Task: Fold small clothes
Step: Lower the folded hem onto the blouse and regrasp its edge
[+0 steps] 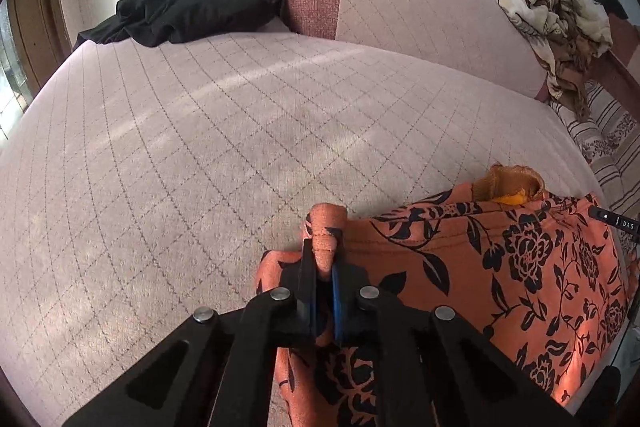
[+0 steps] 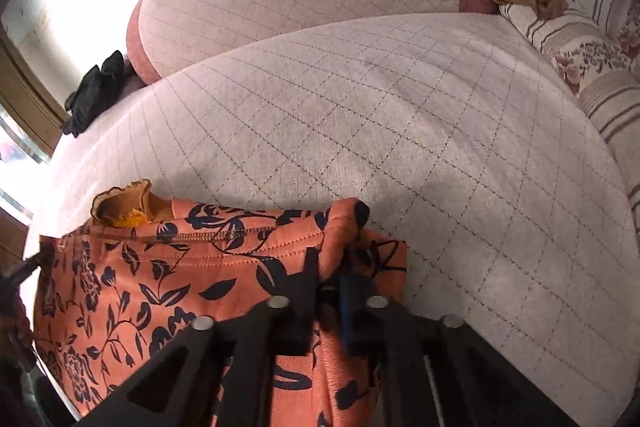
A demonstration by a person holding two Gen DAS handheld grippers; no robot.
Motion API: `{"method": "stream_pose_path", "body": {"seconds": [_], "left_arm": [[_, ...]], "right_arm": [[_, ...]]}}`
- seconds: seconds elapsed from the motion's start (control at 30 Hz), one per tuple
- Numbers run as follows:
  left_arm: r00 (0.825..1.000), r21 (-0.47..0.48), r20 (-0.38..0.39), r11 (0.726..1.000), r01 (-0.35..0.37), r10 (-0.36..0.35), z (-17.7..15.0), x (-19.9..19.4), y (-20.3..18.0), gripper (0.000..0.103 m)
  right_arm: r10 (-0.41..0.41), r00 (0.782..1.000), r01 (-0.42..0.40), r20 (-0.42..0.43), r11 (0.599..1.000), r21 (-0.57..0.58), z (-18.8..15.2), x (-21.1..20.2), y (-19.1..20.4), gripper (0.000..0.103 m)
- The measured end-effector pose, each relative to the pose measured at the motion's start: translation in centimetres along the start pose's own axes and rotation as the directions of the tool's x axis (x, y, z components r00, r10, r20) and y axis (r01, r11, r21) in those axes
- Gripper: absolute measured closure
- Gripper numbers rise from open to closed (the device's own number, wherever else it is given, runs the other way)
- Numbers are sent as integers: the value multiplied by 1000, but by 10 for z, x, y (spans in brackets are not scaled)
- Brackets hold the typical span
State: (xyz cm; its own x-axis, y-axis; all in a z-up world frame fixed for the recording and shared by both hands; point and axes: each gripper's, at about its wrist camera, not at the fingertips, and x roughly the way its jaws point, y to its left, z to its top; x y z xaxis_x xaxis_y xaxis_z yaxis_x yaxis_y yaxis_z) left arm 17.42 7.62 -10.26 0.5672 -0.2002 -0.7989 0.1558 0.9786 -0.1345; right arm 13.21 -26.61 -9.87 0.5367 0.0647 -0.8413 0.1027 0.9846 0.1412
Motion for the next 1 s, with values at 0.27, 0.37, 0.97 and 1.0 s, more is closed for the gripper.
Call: {"method": "stream_pose_path", "body": {"seconds": [0.27,0.37,0.97,1.0], "left_arm": [[994,-56,-89,997,-62,57,1,45,15,95],[995,-41,-72,996,-74,71,4,45,12,94],[999,-40,18,999,32,-31,-72,-58,-24,45],[1000,-38,-27,999,12,-13,-87,-45,-25,45]], "right_arm": [[-49,996,38,77,990,134,-1,-16,-33,95],[1,1000,-2,6,971,239,-16,17,-55,91],[492,855,-516,164,775,364,-75,-78,-23,25],[517,843,-527,147,742,415,-91,-64,-25,25]]}}
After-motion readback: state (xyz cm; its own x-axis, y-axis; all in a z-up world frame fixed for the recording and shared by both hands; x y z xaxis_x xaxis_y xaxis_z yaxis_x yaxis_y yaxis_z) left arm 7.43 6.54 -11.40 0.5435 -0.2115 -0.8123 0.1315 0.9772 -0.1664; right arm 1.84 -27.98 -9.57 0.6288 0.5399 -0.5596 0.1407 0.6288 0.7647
